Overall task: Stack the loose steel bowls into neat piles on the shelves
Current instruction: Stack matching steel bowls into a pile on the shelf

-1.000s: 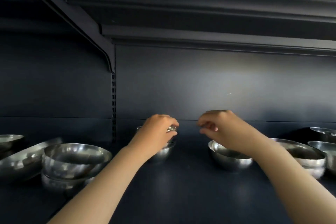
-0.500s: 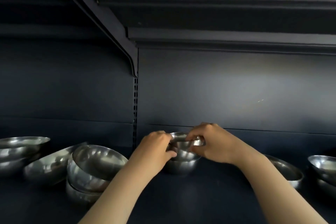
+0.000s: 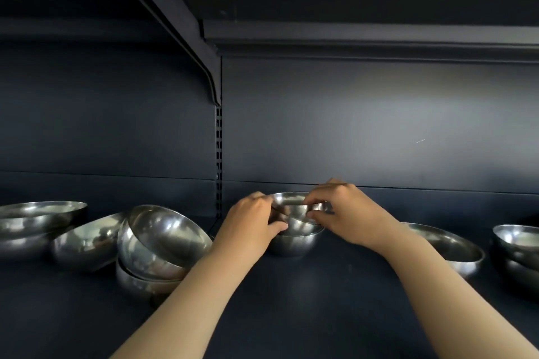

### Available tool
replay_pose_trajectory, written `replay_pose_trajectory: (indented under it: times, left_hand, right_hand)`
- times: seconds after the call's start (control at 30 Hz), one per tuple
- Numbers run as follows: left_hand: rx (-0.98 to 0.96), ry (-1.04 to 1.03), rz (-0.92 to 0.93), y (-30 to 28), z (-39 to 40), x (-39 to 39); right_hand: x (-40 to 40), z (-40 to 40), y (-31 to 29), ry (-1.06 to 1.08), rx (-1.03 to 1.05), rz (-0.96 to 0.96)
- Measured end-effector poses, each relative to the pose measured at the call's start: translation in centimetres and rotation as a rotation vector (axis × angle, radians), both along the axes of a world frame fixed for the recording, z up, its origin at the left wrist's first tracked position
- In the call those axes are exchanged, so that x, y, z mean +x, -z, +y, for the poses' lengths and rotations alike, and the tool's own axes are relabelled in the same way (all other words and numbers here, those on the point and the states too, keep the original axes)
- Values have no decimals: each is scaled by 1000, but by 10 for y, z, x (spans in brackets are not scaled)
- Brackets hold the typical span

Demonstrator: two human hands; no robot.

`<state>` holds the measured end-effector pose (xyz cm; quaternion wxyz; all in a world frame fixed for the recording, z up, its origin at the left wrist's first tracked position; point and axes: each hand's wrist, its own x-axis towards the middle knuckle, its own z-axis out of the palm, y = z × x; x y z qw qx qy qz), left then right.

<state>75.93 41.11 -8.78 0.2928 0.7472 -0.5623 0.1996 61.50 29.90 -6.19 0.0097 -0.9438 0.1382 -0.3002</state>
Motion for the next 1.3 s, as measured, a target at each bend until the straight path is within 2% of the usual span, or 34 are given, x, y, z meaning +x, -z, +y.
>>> replay_pose_trajectory:
  times: [0.33, 0.67, 1.3]
  left_hand:
    - [15, -47, 39, 0, -1, 1]
    - [17, -21, 54, 2, 1, 1]
    - [41, -23, 146, 6, -2, -3]
  right_hand:
    - [1, 0, 1, -15, 24, -30]
    - [-1, -5, -2, 17, 16, -209]
    - [0, -3, -1, 2, 20, -190]
